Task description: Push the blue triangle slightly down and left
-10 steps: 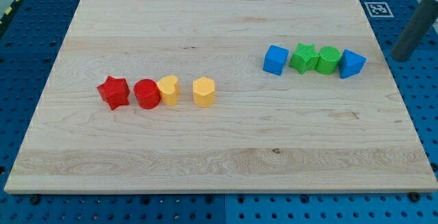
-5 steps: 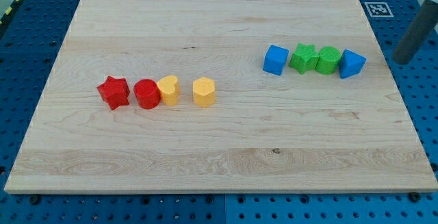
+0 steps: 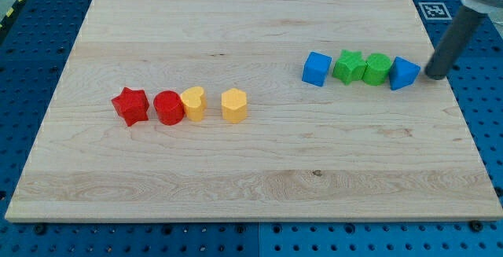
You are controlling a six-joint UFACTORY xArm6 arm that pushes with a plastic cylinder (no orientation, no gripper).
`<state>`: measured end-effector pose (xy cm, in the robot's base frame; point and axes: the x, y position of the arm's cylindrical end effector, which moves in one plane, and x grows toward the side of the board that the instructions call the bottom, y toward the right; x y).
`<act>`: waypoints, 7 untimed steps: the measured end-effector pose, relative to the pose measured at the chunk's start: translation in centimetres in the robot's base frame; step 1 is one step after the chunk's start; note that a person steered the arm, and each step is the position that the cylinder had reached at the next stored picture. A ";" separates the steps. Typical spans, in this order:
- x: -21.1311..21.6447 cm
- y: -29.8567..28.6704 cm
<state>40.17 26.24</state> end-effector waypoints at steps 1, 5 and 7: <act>-1.8 -0.7; 0.9 -1.7; 2.7 -2.1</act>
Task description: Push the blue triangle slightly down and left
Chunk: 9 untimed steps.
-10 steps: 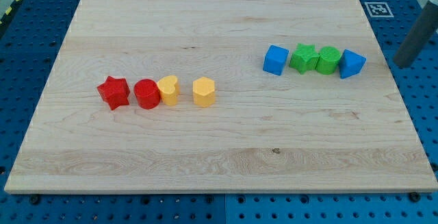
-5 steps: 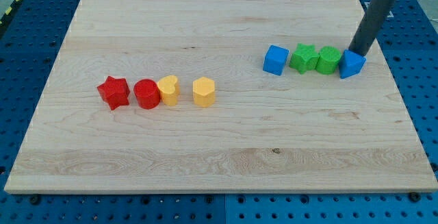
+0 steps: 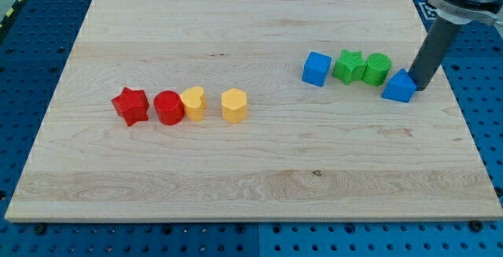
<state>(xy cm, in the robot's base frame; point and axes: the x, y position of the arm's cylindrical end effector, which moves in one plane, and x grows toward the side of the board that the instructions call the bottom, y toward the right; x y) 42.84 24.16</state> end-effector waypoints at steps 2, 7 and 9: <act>0.9 -1.7; 3.4 -4.9; 6.8 -5.5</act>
